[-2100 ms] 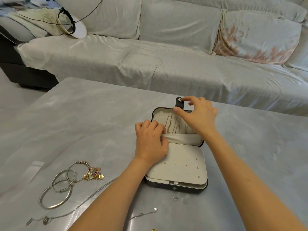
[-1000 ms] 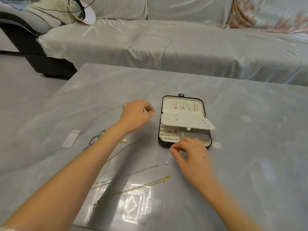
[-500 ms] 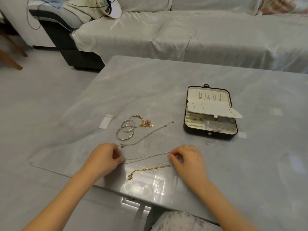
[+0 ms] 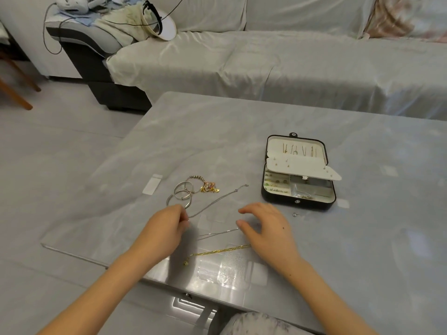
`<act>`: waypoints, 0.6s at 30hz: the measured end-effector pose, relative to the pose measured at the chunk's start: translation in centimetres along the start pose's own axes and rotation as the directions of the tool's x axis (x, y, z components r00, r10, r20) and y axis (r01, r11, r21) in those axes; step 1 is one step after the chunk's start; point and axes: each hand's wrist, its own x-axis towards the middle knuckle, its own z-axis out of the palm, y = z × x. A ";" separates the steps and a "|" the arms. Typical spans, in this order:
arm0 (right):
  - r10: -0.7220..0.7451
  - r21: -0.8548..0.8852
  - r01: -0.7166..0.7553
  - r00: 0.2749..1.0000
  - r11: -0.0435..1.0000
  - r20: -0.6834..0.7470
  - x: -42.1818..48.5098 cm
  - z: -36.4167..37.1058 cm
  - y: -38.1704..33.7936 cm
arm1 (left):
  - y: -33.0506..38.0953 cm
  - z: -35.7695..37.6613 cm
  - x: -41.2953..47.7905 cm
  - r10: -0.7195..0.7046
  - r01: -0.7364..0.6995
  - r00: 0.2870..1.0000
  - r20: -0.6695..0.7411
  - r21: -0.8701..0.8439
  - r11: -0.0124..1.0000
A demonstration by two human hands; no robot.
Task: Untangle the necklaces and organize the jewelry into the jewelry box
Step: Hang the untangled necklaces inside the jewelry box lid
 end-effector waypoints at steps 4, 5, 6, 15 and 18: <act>0.005 0.346 -0.082 0.976 0.935 0.217 2.1 -1.8 -3.0 | 5.3 -4.1 -0.2 0.198 -0.186 0.980 0.025 -0.247 0.951; -0.001 0.413 -0.109 0.967 0.904 0.256 2.6 -2.2 -3.6 | 6.6 -5.1 0.0 0.222 -0.204 0.975 0.028 -0.300 0.932; -0.004 0.470 -0.133 0.960 0.872 0.279 3.1 -2.5 -4.1 | 7.8 -6.1 0.2 0.240 -0.214 0.970 0.029 -0.355 0.910; 0.268 0.703 -0.387 0.922 0.596 0.281 1.8 -5.4 0.4 | 13.3 -11.9 3.4 0.221 -0.258 0.964 -0.149 -0.726 0.638; 0.365 0.775 -0.432 0.889 0.461 0.279 0.4 -7.4 2.5 | 13.1 -12.2 4.6 0.143 -0.229 0.973 -0.179 -0.775 0.589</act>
